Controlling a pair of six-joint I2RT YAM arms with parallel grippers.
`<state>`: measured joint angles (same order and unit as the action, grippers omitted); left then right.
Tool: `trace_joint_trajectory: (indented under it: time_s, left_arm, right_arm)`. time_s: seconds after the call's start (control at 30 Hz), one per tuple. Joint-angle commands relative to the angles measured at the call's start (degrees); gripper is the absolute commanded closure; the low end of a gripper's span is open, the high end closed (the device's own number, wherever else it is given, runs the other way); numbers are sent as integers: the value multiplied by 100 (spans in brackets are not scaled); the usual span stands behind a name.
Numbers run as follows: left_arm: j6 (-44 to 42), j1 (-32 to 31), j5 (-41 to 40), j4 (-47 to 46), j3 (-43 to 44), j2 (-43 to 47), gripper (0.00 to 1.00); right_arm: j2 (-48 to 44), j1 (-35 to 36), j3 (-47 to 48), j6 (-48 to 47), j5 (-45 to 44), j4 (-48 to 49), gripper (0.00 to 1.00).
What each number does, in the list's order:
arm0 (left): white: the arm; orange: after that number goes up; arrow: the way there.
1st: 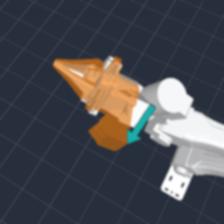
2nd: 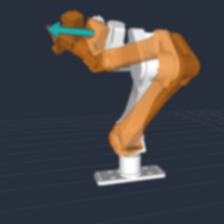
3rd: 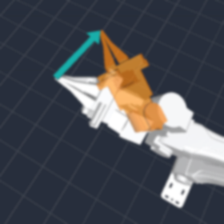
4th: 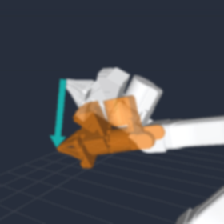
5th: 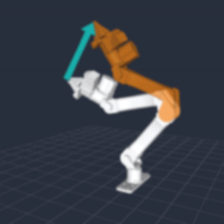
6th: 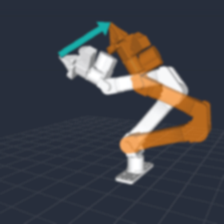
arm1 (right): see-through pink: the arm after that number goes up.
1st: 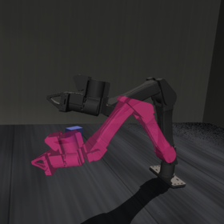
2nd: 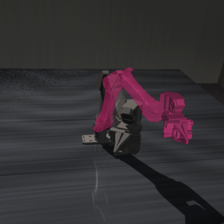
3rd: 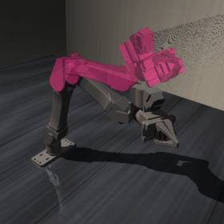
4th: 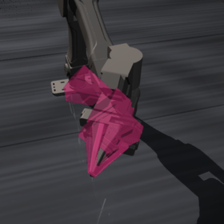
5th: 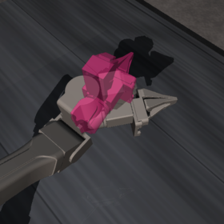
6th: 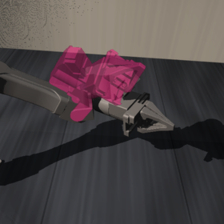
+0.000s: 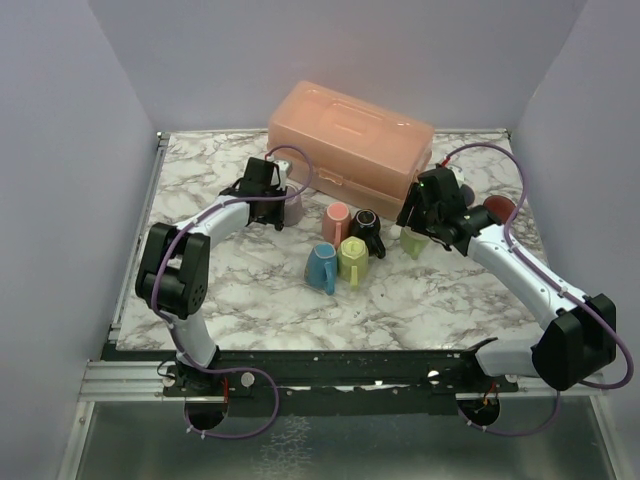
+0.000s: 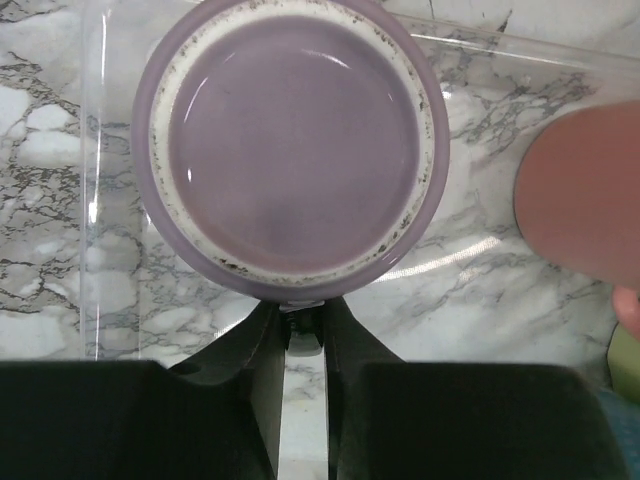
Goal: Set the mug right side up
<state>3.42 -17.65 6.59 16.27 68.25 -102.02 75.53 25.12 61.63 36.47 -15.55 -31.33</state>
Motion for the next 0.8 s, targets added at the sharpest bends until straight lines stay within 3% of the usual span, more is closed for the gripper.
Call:
trace_joint_trajectory:
  time_s: [0.0,0.1,0.4,0.77]
  left_arm:
    - [-53,-19,-122,135,204,-70,88]
    - [-67,-28,-127,132,247,-107,100]
    - [-149,-66,-273,-5,33,432,100]
    - [-293,-63,-885,-345,-470,2017,100]
  right_arm:
    - [-135,-11,-153,77,66,13,35]
    - [-161,-14,-172,67,95,12,35]
    - [-388,-12,-226,-70,198,208,35]
    - [-932,-14,-613,-299,1310,1873,32]
